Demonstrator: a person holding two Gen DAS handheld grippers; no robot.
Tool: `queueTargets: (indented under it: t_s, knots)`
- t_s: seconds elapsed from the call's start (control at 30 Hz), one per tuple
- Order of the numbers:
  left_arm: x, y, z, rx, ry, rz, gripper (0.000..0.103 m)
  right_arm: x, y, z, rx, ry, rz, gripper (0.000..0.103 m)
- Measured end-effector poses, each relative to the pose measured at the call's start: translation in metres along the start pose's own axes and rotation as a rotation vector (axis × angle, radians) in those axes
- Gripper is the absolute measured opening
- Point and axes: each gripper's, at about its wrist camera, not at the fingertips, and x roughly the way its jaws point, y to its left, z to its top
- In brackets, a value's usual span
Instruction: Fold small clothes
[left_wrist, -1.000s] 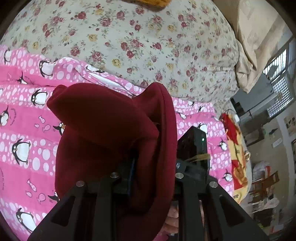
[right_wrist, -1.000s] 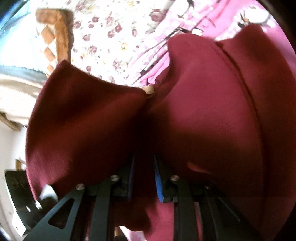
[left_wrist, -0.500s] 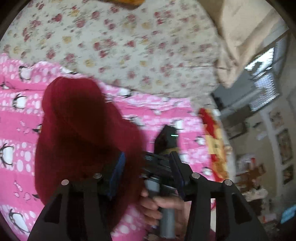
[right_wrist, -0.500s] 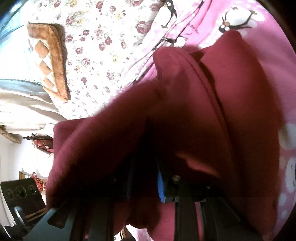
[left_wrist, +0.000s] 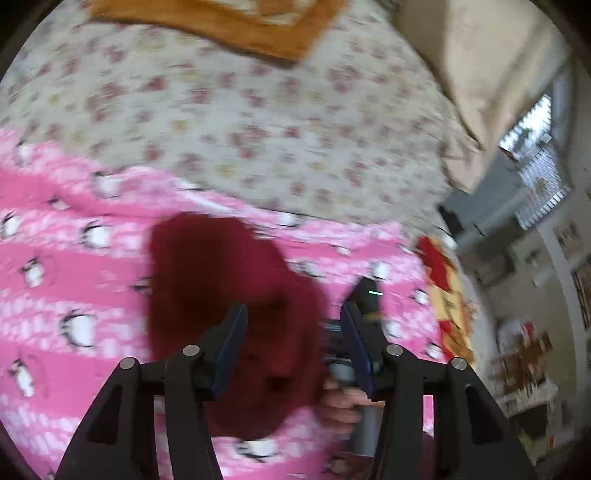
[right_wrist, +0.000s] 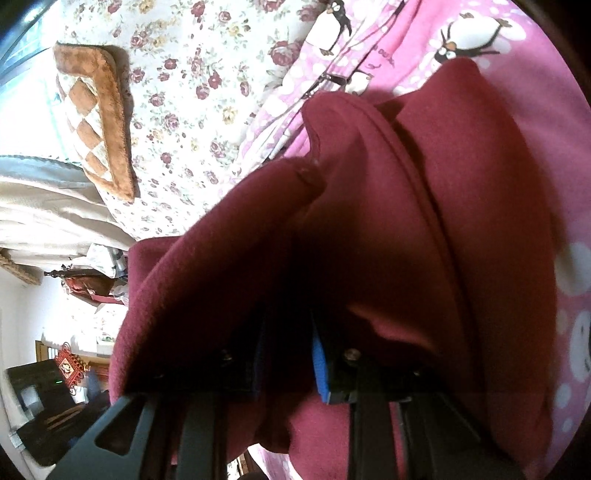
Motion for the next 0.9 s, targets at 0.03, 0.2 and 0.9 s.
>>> queueTargets:
  t_s: [0.03, 0.2, 0.9]
  knots:
    - [0.001, 0.013, 0.0, -0.02, -0.005, 0.044, 0.031, 0.0, 0.0, 0.0, 0.001, 0.001, -0.001, 0.023]
    - [0.028, 0.063, -0.003, -0.131, 0.024, 0.184, 0.031, 0.0, 0.001, -0.002, -0.005, -0.004, -0.008, 0.023]
    - [0.104, 0.021, 0.006, 0.005, 0.108, 0.109, 0.031, 0.003, 0.0, 0.0, -0.018, 0.005, -0.019, 0.022]
